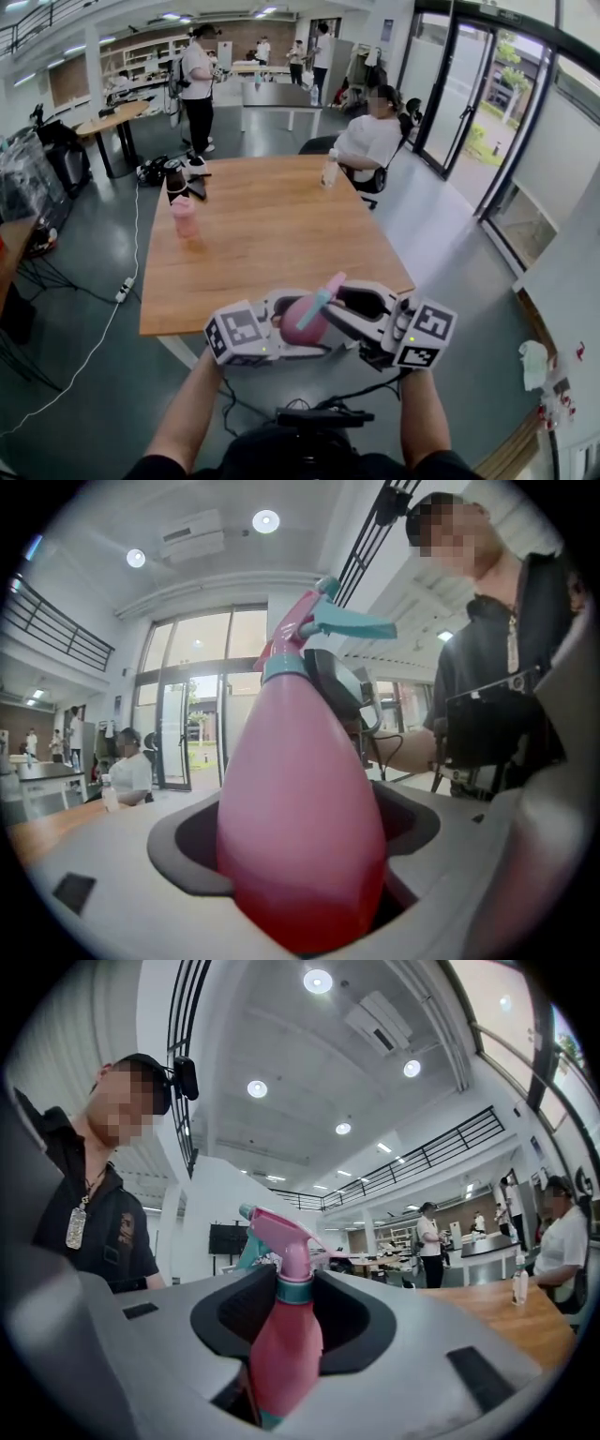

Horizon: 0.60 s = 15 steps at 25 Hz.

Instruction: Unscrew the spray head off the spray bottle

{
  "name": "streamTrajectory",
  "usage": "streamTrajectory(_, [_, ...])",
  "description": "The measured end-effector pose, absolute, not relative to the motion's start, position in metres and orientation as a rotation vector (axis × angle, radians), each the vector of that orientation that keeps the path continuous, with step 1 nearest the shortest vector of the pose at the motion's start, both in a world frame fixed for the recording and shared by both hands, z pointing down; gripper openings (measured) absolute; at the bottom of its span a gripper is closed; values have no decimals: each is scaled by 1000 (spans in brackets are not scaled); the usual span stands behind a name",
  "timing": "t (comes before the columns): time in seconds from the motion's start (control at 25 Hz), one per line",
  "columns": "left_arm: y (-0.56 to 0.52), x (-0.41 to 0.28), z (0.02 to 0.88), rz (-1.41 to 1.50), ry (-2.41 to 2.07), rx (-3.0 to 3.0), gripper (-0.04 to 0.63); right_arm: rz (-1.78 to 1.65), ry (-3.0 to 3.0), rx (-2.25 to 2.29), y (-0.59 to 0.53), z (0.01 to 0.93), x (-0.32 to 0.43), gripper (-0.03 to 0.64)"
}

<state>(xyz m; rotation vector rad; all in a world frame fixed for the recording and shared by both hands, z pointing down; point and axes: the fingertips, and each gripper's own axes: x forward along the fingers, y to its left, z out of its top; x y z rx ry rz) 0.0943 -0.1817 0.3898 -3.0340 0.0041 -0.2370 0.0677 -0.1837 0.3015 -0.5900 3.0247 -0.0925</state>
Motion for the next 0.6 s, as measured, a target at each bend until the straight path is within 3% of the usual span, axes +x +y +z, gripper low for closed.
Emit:
streamTrajectory(0.32, [-150,97,380,-170,-266,-3023,433,-62,3025,-334,-157,293,71,135])
streamTrajectory(0.6, [-186,100,381,-120,75,-3049,433,-22,3004,-657,-180,297,80,146])
